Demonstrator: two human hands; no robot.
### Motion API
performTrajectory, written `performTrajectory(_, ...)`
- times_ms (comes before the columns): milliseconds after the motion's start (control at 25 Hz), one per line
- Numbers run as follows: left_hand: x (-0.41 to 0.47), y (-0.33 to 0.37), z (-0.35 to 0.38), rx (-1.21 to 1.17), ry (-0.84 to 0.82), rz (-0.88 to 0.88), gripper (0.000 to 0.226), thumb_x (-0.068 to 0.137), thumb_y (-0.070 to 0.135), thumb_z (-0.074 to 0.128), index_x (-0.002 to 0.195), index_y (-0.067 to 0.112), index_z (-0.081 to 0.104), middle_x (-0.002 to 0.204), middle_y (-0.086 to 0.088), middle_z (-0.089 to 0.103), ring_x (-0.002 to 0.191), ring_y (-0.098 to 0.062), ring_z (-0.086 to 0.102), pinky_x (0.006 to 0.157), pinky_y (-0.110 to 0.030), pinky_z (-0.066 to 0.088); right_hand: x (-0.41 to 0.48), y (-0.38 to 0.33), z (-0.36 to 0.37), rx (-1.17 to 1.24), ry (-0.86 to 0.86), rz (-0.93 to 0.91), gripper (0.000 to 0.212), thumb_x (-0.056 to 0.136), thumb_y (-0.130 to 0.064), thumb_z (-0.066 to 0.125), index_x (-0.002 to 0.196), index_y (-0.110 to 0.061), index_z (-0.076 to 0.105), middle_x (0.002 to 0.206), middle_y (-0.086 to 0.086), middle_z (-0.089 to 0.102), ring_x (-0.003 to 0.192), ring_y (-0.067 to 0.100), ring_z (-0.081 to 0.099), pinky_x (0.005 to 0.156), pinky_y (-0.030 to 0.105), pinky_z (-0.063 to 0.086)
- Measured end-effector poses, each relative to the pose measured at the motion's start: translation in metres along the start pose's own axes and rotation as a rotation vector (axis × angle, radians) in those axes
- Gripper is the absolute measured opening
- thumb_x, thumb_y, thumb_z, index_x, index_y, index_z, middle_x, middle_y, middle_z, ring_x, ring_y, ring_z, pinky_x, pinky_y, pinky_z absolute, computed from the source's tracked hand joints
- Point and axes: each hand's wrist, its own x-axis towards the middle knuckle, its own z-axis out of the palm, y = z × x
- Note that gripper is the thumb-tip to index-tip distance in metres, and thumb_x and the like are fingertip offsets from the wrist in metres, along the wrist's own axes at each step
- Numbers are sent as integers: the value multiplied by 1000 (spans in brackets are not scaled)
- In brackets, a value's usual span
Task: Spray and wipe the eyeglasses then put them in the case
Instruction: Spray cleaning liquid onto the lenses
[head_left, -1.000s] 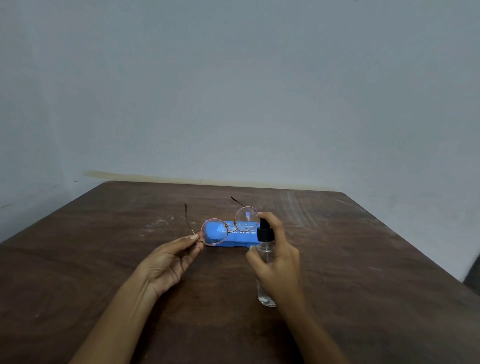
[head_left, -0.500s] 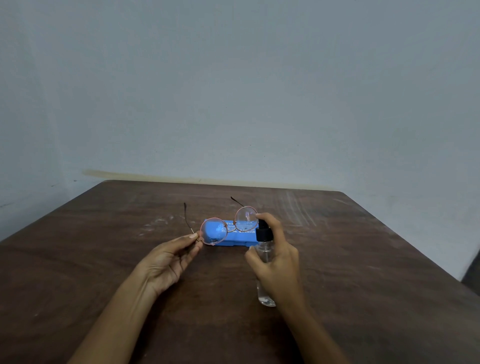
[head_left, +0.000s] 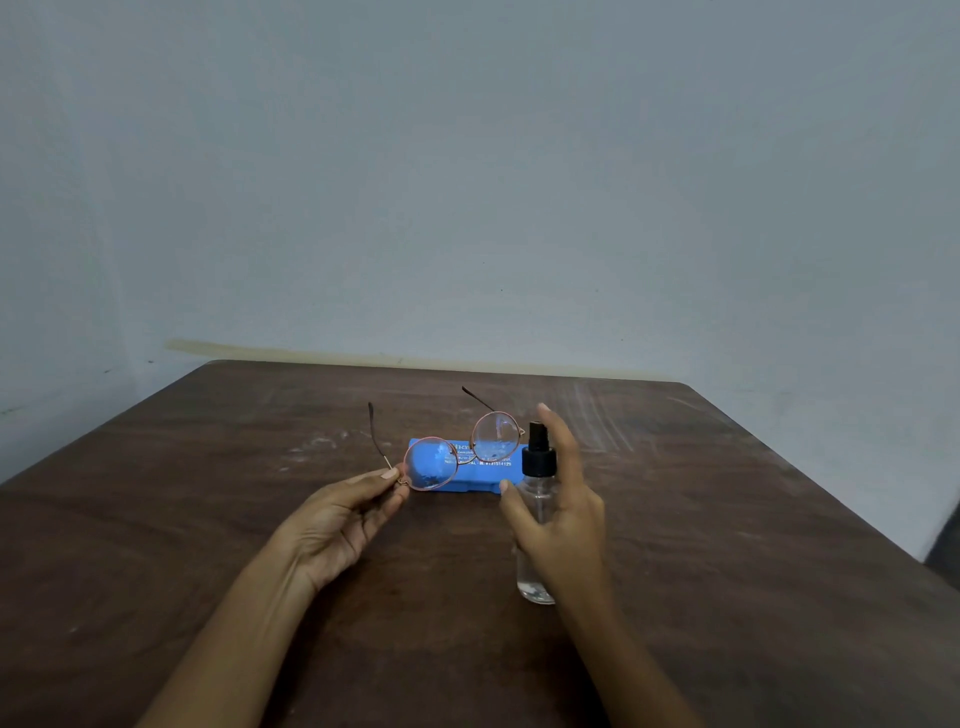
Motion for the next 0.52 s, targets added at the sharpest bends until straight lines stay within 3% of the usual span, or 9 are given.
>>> performTrajectory(80, 0, -1, 0, 25, -6, 2, 46, 86, -4, 45, 49, 4, 71, 49, -5, 67, 45, -7, 64, 46, -13, 53, -1, 2, 0, 20, 3, 18, 69, 78, -13, 67, 124, -50, 30, 75, -14, 62, 56, 15, 61, 56, 30, 55)
performTrajectory(200, -1, -1, 1, 81, -20, 18, 44, 86, -5, 44, 53, 4, 72, 50, -5, 67, 46, -7, 64, 47, -12, 53, 0, 3, -3, 98, 22, 27, 58, 80, -19, 59, 121, -46, 28, 86, -21, 63, 58, 13, 60, 57, 35, 55)
performTrajectory(360, -2, -1, 2, 169, -15, 65, 21, 86, -5, 46, 78, -1, 65, 50, -3, 67, 46, -6, 64, 49, -12, 53, 8, 5, -15, 116, 59, 34, 46, 72, -11, 48, 107, -37, 32, 96, -14, 53, 70, -3, 55, 60, 7, 44)
performTrajectory(520, 0, -4, 2, 283, -30, 148, 17, 85, -4, 47, 80, 2, 63, 50, -1, 68, 46, -4, 63, 50, -11, 52, 20, 22, -31, 121, 127, 66, 45, 81, -5, 54, 111, -26, 27, 99, -16, 43, 80, -13, 51, 69, 0, 39)
